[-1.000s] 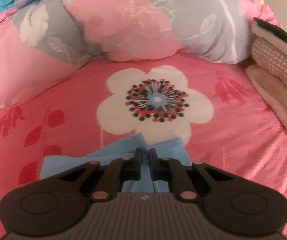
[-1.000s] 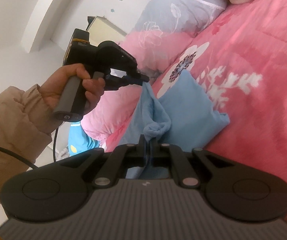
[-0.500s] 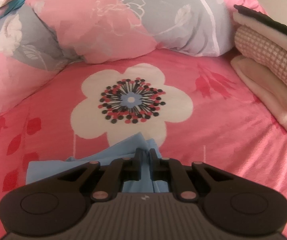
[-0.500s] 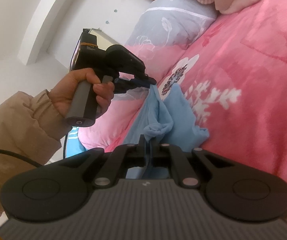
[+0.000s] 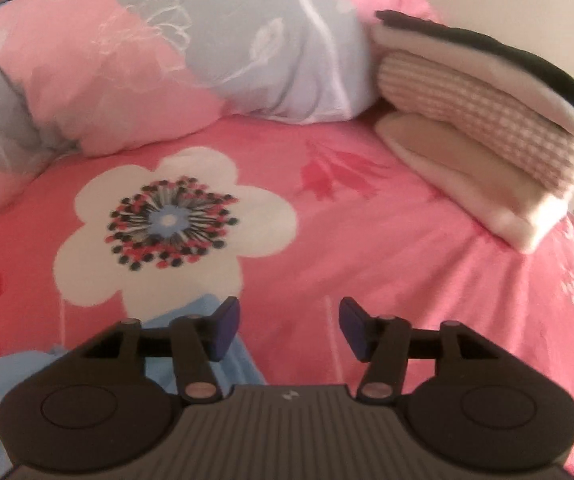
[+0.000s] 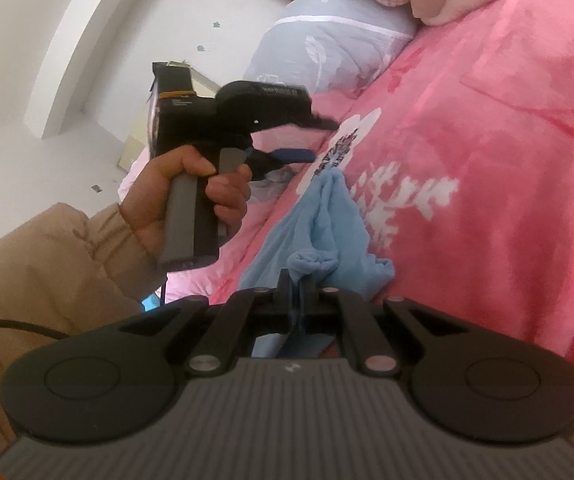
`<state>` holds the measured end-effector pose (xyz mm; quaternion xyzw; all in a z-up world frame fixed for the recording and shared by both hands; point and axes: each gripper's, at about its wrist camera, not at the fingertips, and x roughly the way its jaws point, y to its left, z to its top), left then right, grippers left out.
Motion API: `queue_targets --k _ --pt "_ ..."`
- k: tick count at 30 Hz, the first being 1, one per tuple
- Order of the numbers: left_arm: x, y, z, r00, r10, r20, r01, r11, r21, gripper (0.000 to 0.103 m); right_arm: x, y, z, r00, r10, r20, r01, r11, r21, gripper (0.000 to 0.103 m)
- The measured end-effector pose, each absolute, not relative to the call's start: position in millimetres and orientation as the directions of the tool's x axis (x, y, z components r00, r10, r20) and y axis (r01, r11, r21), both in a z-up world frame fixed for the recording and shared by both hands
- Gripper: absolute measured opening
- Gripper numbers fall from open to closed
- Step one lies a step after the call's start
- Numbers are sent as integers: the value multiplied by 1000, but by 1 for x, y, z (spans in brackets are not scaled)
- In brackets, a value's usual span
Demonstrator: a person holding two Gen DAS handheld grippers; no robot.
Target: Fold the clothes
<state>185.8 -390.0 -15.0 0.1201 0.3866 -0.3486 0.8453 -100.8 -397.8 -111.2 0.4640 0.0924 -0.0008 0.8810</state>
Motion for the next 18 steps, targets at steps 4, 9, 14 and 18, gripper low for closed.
queue_targets --k 4,9,14,18 --pt "174 -364 1 455 -541 -707 672 730 -126 56 -100 -399 -113 981 71 -183 111 570 814 1" --pt "159 -290 42 480 -594 -646 628 747 -220 57 -99 -395 -113 979 54 -195 127 587 800 1" --pt "127 -192 62 545 -570 -615 601 777 -187 62 -96 -388 -111 979 34 -202 140 611 780 1" --pt "90 -119 46 604 -517 -607 577 809 -115 62 -96 -387 -109 977 10 -214 162 619 769 1"
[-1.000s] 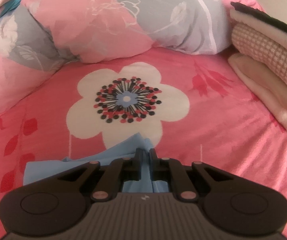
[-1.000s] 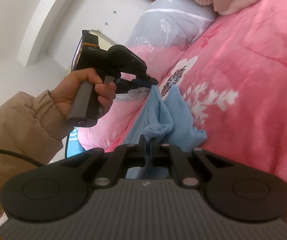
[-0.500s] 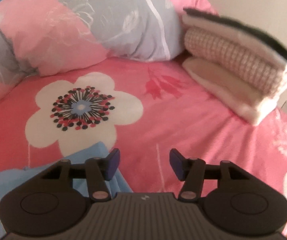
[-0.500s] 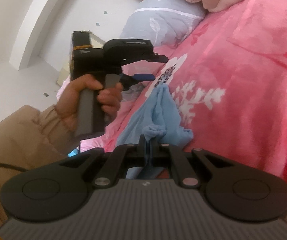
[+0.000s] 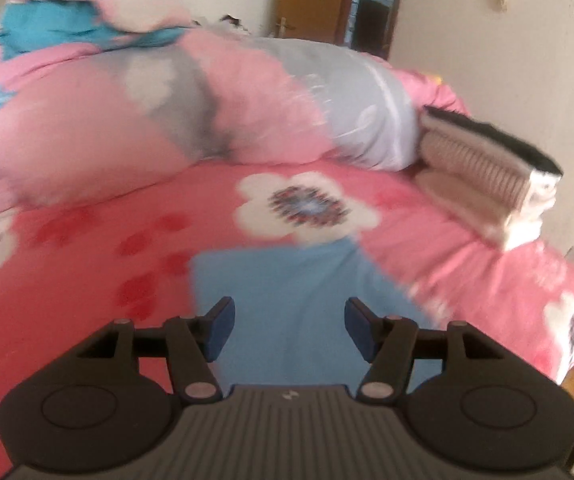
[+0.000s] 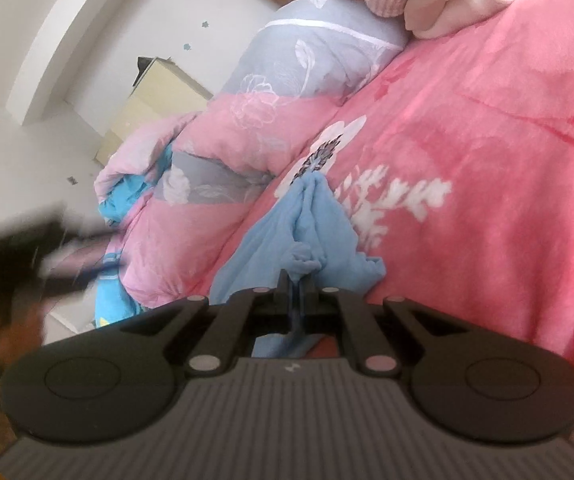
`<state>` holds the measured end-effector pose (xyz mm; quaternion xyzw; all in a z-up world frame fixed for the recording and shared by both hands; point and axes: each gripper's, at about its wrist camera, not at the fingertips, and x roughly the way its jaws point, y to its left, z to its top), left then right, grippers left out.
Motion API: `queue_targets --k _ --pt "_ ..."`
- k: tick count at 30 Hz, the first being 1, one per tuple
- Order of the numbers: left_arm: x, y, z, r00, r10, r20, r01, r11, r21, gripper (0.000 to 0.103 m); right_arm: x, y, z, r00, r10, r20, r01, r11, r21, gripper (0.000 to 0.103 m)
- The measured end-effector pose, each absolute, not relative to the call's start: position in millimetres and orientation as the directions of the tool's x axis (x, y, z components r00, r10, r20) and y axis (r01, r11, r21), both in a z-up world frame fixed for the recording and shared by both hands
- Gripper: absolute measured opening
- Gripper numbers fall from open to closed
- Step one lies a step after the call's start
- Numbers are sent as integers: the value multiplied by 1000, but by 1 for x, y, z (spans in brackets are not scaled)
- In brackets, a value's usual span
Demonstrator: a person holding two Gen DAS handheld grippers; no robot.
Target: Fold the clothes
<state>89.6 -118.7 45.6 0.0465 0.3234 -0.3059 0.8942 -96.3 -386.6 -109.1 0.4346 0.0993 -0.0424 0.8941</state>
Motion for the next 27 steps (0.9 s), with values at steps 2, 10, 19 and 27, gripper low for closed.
queue_targets --k 2,10,19,27 --pt "72 -91 30 601 -530 -599 577 805 -133 62 -98 -390 -108 976 10 -215 166 604 780 1" --pt "13 -45 -24 576 -621 -532 623 755 -206 62 -97 -399 -85 963 4 -268 214 588 780 1" --pt "-23 -73 -48 610 -596 -522 686 727 -27 62 -99 -392 -62 958 -21 -287 234 635 736 1" --pt "-19 -100 -63 683 -522 -511 632 773 56 60 -92 -391 -50 964 -11 -264 208 649 731 1"
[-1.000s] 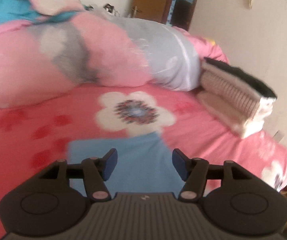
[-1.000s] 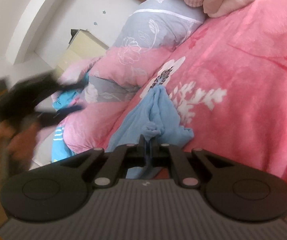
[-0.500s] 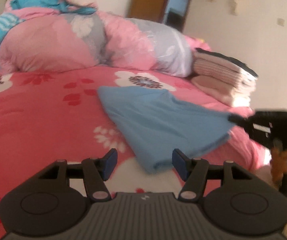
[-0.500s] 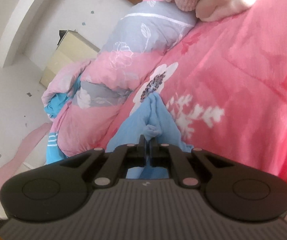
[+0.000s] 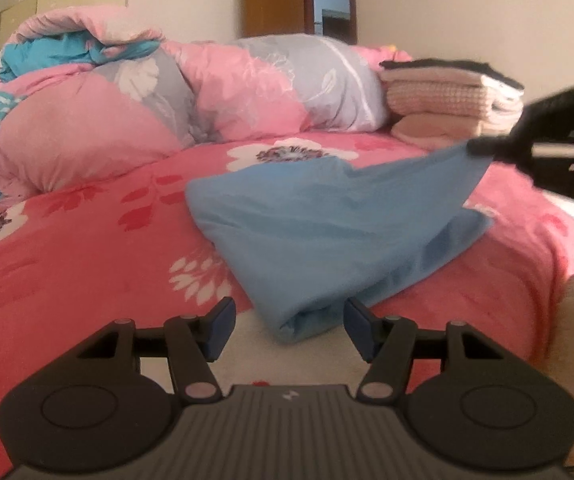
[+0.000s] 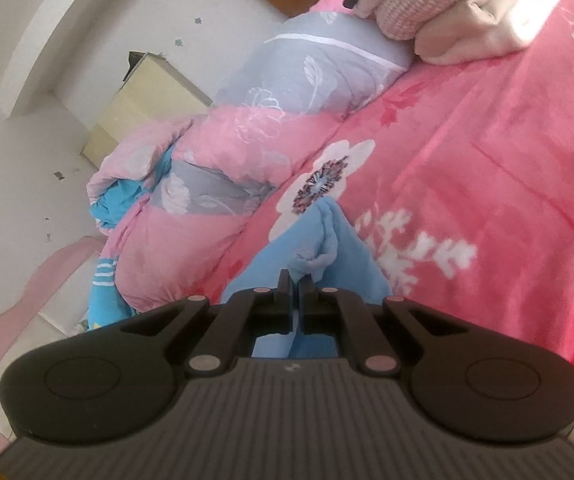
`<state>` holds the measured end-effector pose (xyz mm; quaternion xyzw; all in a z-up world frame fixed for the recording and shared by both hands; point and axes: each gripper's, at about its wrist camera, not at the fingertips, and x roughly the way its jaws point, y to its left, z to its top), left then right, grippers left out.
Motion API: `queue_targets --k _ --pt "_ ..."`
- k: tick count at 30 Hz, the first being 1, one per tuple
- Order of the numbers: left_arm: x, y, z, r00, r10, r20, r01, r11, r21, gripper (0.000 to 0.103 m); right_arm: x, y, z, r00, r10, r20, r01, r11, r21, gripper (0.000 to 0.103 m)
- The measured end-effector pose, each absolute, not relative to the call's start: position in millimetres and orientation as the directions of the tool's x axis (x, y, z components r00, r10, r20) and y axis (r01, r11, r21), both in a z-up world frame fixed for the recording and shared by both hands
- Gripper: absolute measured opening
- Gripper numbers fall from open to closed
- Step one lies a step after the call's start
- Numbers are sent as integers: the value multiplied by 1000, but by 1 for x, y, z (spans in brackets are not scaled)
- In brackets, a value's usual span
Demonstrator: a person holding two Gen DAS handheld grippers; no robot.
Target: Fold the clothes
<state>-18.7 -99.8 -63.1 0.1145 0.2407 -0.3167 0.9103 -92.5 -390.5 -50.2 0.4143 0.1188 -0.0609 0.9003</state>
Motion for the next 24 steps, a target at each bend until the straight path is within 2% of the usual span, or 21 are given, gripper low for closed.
queue_targets --k 12,24 --pt "-3 -115 -56 698 -513 -500 599 801 14 60 -78 -394 -32 976 8 -216 156 666 730 1" --pt "1 -96 -62 760 -369 -535 463 885 46 60 -80 -401 -31 978 -6 -206 159 663 731 1"
